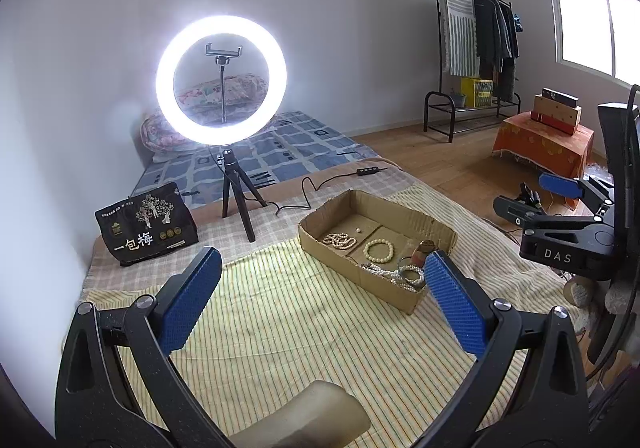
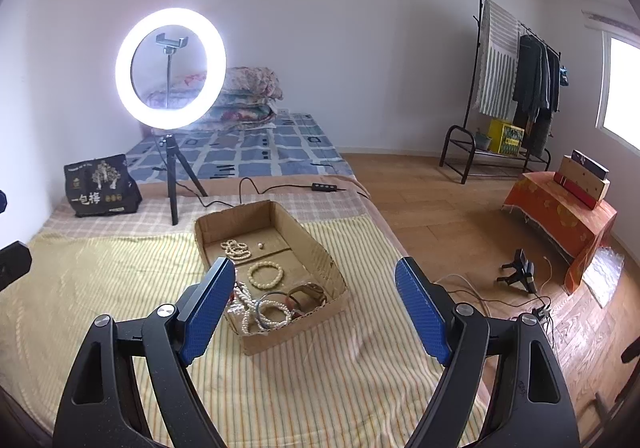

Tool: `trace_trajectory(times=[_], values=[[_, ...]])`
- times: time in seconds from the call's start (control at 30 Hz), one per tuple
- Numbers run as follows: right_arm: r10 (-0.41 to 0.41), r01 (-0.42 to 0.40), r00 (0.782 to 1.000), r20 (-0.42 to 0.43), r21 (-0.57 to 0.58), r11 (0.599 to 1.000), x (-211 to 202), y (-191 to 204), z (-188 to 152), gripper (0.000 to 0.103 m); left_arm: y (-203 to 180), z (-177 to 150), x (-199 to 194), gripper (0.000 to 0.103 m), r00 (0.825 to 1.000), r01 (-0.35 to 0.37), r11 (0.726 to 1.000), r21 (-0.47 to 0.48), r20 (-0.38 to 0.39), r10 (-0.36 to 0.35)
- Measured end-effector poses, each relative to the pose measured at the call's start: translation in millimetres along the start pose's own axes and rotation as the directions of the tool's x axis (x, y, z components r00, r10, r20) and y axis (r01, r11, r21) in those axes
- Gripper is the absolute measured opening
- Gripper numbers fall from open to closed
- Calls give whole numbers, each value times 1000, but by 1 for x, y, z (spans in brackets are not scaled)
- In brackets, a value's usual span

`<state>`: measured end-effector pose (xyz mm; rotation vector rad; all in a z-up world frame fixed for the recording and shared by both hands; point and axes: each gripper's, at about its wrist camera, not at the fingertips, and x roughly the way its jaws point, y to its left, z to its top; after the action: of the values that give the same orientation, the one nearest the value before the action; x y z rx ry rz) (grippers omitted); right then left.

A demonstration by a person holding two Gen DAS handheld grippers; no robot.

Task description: Organize jewelry

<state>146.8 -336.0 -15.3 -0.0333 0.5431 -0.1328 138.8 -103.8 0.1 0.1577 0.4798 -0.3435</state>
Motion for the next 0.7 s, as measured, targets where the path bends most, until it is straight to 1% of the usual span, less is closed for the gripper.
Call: trace_trajectory(times=[0.7], values=[[13, -13, 1000, -10, -15, 1000, 3, 6, -3, 82, 0, 0, 0, 103, 1000, 0, 1000, 1, 2, 0]])
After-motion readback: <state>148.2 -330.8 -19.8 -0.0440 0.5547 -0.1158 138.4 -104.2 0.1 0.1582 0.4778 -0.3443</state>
